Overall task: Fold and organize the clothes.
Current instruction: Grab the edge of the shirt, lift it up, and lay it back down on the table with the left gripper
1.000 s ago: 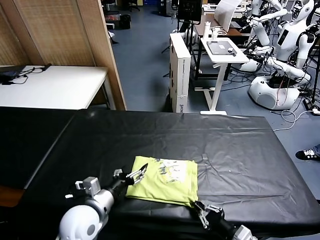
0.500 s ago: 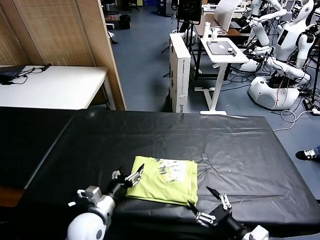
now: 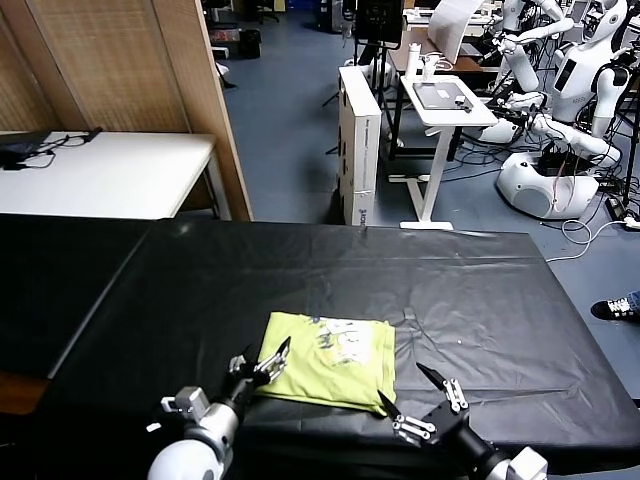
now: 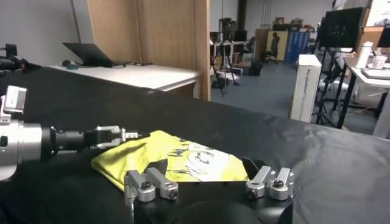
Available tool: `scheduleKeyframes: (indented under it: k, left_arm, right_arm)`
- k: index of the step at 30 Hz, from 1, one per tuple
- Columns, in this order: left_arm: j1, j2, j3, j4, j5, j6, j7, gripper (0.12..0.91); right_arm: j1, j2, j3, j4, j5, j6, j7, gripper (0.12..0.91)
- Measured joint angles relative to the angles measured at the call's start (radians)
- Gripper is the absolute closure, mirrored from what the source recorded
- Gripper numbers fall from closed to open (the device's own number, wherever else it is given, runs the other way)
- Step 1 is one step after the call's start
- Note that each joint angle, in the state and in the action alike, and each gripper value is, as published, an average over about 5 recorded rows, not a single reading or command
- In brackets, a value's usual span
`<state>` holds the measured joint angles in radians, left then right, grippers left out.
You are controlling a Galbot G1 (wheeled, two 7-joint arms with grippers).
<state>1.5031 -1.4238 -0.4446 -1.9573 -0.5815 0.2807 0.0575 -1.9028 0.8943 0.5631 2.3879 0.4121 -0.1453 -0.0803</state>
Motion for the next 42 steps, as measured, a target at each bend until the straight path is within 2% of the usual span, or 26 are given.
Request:
scheduleKeyframes:
  k: [4,6,10,15,18,24,28,34,42]
  left_arm:
    - [0.005,-0.010,-0.007,0.000,-0.030,0.004,0.001,0.129]
    - [0.007,-0.011,-0.008,0.000,-0.042,0.008,0.001,0.175]
    - [0.014,-0.014,-0.009,-0.001,-0.059,0.015,0.002,0.390]
    - [0.017,-0.019,-0.009,-0.008,-0.081,0.024,0.002,0.712]
    - [0.016,-0.018,-0.012,-0.018,-0.094,0.035,-0.001,0.837]
    - [0.002,0.003,-0.044,-0.037,-0.102,0.059,-0.008,0.847]
    - [-0.009,0.051,-0.100,-0.055,-0.116,0.075,-0.012,0.847]
    - [0.006,0.178,-0.229,-0.068,-0.206,0.090,-0.023,0.847]
    - [0.062,0.376,-0.457,-0.076,-0.324,0.109,-0.038,0.847]
  right_arm:
    - [0.001,0.000,0.000,-0.001,-0.002,0.001,0.000,0.118]
    - [0.004,0.000,0.000,-0.002,-0.003,0.001,0.000,0.118]
    - [0.010,0.001,-0.004,-0.007,-0.009,0.003,0.000,0.118]
    - [0.017,0.004,-0.011,-0.015,-0.022,0.007,0.000,0.118]
    - [0.022,0.007,-0.018,-0.023,-0.033,0.015,-0.001,0.118]
    - [0.037,0.013,-0.023,-0.043,-0.043,0.023,0.003,0.118]
    - [0.055,0.022,-0.025,-0.062,-0.048,0.022,0.016,0.118]
    - [0.091,0.037,-0.044,-0.096,-0.047,0.021,0.021,0.118]
    - [0.138,0.053,-0.066,-0.144,-0.036,0.022,0.020,0.118]
